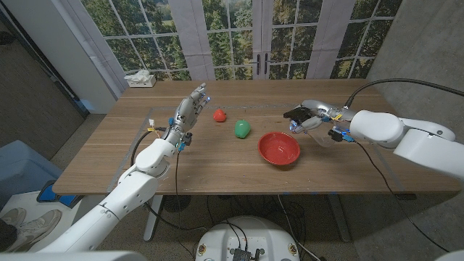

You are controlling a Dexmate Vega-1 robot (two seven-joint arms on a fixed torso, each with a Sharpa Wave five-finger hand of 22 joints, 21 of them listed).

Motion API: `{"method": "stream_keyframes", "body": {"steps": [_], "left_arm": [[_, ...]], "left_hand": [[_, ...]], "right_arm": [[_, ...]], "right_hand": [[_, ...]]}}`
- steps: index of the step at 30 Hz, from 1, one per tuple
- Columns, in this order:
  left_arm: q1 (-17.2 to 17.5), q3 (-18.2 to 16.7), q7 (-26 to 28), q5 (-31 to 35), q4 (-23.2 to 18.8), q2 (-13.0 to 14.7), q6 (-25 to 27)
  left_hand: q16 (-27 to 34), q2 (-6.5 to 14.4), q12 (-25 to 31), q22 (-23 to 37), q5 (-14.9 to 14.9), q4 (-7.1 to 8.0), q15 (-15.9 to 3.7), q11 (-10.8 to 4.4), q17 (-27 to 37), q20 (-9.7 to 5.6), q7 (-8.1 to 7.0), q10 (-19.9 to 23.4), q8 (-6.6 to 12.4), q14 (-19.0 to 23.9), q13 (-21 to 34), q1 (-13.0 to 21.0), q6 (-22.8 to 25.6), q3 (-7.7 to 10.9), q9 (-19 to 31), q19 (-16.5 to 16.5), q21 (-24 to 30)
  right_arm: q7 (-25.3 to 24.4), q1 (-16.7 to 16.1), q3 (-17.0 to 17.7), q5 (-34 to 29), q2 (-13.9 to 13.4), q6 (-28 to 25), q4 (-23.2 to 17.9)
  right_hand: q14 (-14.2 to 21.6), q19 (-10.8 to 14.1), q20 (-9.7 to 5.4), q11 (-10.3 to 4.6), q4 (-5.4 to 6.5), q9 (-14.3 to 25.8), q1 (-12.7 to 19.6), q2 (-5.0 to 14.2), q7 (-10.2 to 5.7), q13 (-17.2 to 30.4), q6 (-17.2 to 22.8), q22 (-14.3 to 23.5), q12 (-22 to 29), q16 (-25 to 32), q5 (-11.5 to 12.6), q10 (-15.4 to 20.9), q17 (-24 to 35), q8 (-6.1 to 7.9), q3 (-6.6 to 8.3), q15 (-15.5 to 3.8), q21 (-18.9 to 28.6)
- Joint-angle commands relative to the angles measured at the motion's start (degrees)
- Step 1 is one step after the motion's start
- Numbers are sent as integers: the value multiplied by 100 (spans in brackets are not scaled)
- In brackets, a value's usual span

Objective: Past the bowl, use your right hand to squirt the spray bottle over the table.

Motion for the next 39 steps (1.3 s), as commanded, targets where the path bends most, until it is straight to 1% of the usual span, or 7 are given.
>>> {"method": "stream_keyframes", "body": {"steps": [1,13,20,30,32,37,39], "left_arm": [[28,-15,5,13,-27,9,-39],[29,-36,-25,-18,-11,17,-52],[-1,-31,-65,-38,25,8,-62],[-6,-31,-40,-17,11,25,-26],[-14,-28,-56,-33,21,18,-30],[-12,-29,-53,-46,39,0,-43],[-11,-30,-35,-21,39,2,-47]], "left_hand": [[7,-7,3,5,-22,-36,-256,9,9,-187,-26,-46,-13,-81,11,61,-25,-9,19,-39,6],[10,-4,4,4,-23,-58,-257,11,9,-188,-23,-48,-8,-79,11,75,-22,-12,20,-37,6],[11,-3,5,4,-24,-65,-257,9,9,-189,-19,-45,-6,-77,11,80,-21,-14,20,-36,6],[11,-1,8,4,-24,-72,-257,8,9,-186,-20,-39,-3,-77,11,85,-15,-19,20,-37,6],[12,-1,8,4,-24,-73,-256,13,9,-189,-21,-39,-3,-76,11,86,-14,-20,20,-37,6],[11,0,7,4,-25,-76,-255,14,9,-189,-19,-42,-2,-78,11,88,-13,-22,20,-36,6],[11,1,7,4,-25,-77,-255,20,9,-188,-18,-43,-1,-78,11,89,-10,-23,20,-35,7]], "right_arm": [[-88,-9,-10,-28,-78,-81,-107],[-132,73,-87,-80,-23,-161,-128],[-237,-103,52,70,103,260,88],[-297,-7,-48,58,167,-20,59],[-326,-43,-18,81,177,31,74],[-501,-203,91,97,266,298,165],[-700,-391,195,62,369,620,259]], "right_hand": [[592,664,-1165,36,-14,327,-18,-61,324,24,930,157,42,2394,103,48,1004,897,97,-1051,63],[602,691,-1161,104,-9,474,-1,-73,348,66,875,173,72,2396,208,28,1007,1027,180,-1054,47],[597,685,-1159,106,5,489,1,-45,354,59,803,174,52,2392,251,-24,1005,1070,226,-1052,31],[436,498,-1143,-45,46,440,-31,110,251,456,87,181,62,2399,226,-606,1006,1049,307,-1054,-1],[394,421,-1140,-45,39,15,-15,157,71,629,-108,164,123,2395,144,-708,1006,695,283,-1053,12],[241,306,-1144,-56,34,-1183,46,272,-56,994,-237,70,214,2372,-50,-927,998,-221,207,-1051,60],[210,285,-1144,-51,35,-1288,61,301,-97,1035,-326,49,210,2369,-69,-981,995,-327,207,-1055,58]]}}
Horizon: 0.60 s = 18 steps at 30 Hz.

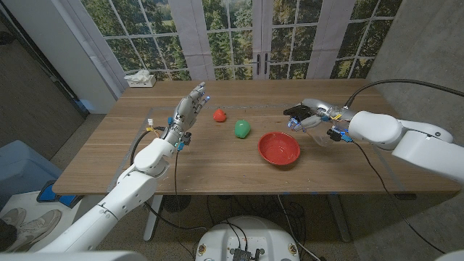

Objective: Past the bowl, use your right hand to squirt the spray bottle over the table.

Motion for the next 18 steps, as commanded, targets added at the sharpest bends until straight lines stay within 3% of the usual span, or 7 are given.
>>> {"method": "stream_keyframes", "body": {"steps": [1,14,18], "left_arm": [[-14,0,-5,-11,36,-20,-5],[-59,13,-25,-4,47,-8,30],[-60,11,-24,-9,44,-7,34]], "left_hand": [[10,0,7,4,1,-30,-261,15,10,-189,-23,-42,-1,-80,11,45,-11,23,20,-36,6],[11,3,8,4,1,-36,-259,17,10,-184,-21,-40,-1,-81,11,49,-9,17,19,-38,6],[10,5,9,4,0,-37,-257,14,10,-183,-22,-39,0,-83,11,51,-6,14,19,-37,6]], "right_arm": [[-386,-384,258,67,240,592,217],[-520,-651,471,110,592,1265,537],[-529,-680,499,135,683,1312,586]], "right_hand": [[309,384,-1037,0,-2,-388,177,247,-94,144,-136,37,30,2339,-57,-109,995,-334,-22,-952,56],[266,359,-1042,3,-5,-355,220,297,-112,205,-141,-29,22,2344,-113,-177,991,-337,-48,-954,75],[233,339,-1044,-7,7,-681,223,337,-190,314,-248,-29,60,2337,-137,-220,991,-603,-56,-946,112]]}}
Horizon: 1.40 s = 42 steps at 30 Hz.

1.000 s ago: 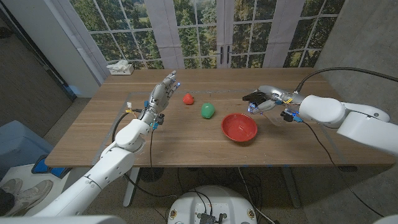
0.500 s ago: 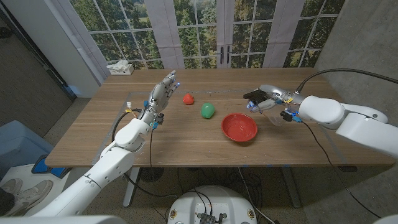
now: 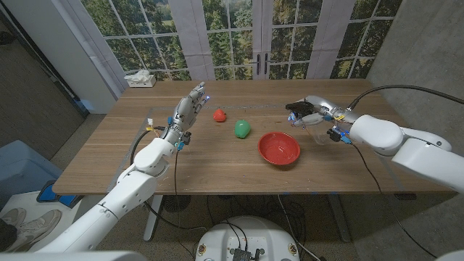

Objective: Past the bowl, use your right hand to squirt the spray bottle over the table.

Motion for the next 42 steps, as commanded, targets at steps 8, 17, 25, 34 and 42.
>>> {"method": "stream_keyframes", "body": {"steps": [8,17,25,34,42], "left_arm": [[-32,8,-23,-9,8,13,29],[-42,8,-70,-51,27,16,29],[13,-32,-38,-42,-12,44,7],[37,-63,-99,-97,16,61,-28],[45,-97,-121,-124,46,77,-47]], "left_hand": [[11,8,9,5,0,-40,-257,17,10,-181,-20,-39,0,-82,11,54,-4,10,19,-37,6],[13,10,8,5,0,-42,-255,15,10,-178,-28,-42,1,-78,11,57,-1,5,19,-42,5],[12,11,9,5,-1,-44,-256,11,10,-176,-25,-40,2,-81,11,59,3,1,20,-42,5],[12,14,9,5,-1,-45,-255,10,10,-177,-21,-40,2,-80,11,62,6,-2,20,-40,6],[12,16,10,5,0,-46,-256,17,10,-176,-19,-38,2,-80,11,64,7,-6,20,-40,7]], "right_arm": [[-108,-220,175,38,469,629,356],[-6,-111,162,183,748,990,631],[-18,20,64,274,1202,1595,1027],[11,357,-172,355,1675,2012,1498],[-24,589,-316,405,1977,2209,1811]], "right_hand": [[233,321,-1023,-65,-2,-948,295,366,-137,325,-437,-16,107,2278,-76,-269,993,-826,-25,-918,113],[203,294,-1025,-86,-7,-987,326,385,-168,375,-480,-36,114,2270,-89,-327,991,-888,-28,-919,127],[147,260,-1031,-70,-11,-1003,361,421,-174,444,-513,-98,135,2252,-84,-379,987,-930,-8,-917,103],[102,229,-1035,-65,-16,-988,397,447,-184,491,-493,-158,152,2243,-73,-406,983,-928,14,-917,75],[68,235,-1037,-54,-18,-1015,410,447,-176,523,-471,-175,161,2242,-64,-432,981,-949,23,-917,83]]}}
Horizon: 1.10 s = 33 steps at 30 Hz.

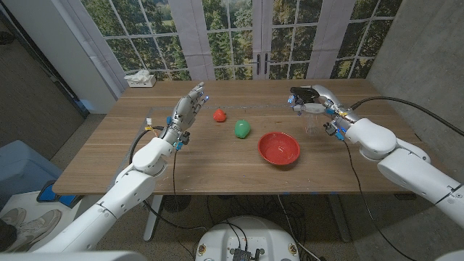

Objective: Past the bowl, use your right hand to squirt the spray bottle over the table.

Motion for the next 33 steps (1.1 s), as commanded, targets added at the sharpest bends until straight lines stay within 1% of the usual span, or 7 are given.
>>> {"method": "stream_keyframes", "body": {"steps": [1,6,11,18,20,27,33], "left_arm": [[20,-51,-56,-55,41,28,-37],[11,-51,-76,-76,66,25,-33],[-1,-50,-78,-70,104,5,-58],[-5,-53,-85,-88,148,-21,-87],[-7,-50,-76,-71,153,-20,-88],[3,-53,-53,-69,179,-46,-110],[8,-48,-33,-73,193,-68,-112]], "left_hand": [[12,17,10,5,0,-23,-255,17,11,-174,-22,-38,2,-81,11,65,9,18,19,-41,6],[12,19,7,5,0,-23,-255,15,11,-176,-18,-45,1,-83,11,66,6,15,20,-41,6],[11,21,9,6,0,-23,-255,19,11,-179,-21,-41,0,-85,11,68,5,13,20,-42,6],[10,23,8,6,0,-24,-253,16,11,-179,-20,-45,0,-89,11,70,6,11,20,-41,7],[11,24,6,6,0,-24,-251,19,11,-182,-18,-49,0,-87,11,71,5,10,20,-42,6],[11,25,8,6,0,-24,-252,23,11,-174,-19,-45,-1,-88,11,73,3,8,20,-47,5],[10,27,7,6,0,-25,-248,20,11,-175,-29,-49,-2,-89,11,75,2,5,20,-51,4]], "right_arm": [[-54,371,-244,81,564,460,553],[-126,481,-321,55,751,619,740],[-569,564,-425,-195,1075,665,855],[-730,770,-567,-308,1333,706,1085],[-740,848,-608,-295,1414,721,1187],[-1111,1029,-695,-462,1758,815,1528],[-1290,1207,-761,-508,1987,877,1869]], "right_hand": [[169,291,-976,-6,-16,-3,406,338,-23,33,21,-5,46,2179,8,-15,981,-28,22,-815,-11],[150,260,-977,-2,-19,5,420,344,-21,52,34,-16,49,2170,19,-39,976,-26,37,-813,-23],[139,241,-979,3,-15,4,424,354,-12,59,68,-40,55,2167,27,-34,976,-21,46,-814,-37],[113,225,-981,-6,-7,54,419,357,-10,69,108,-98,66,2166,41,-24,975,14,54,-814,-64],[107,230,-980,-8,-9,72,420,356,-23,76,111,-96,70,2164,47,-28,974,22,58,-815,-56],[112,223,-979,-27,-2,123,409,363,-29,53,142,-119,61,2160,56,-20,971,57,60,-816,-54],[108,199,-980,-29,5,179,394,369,-28,51,146,-166,63,2150,69,-21,968,84,64,-817,-67]]}}
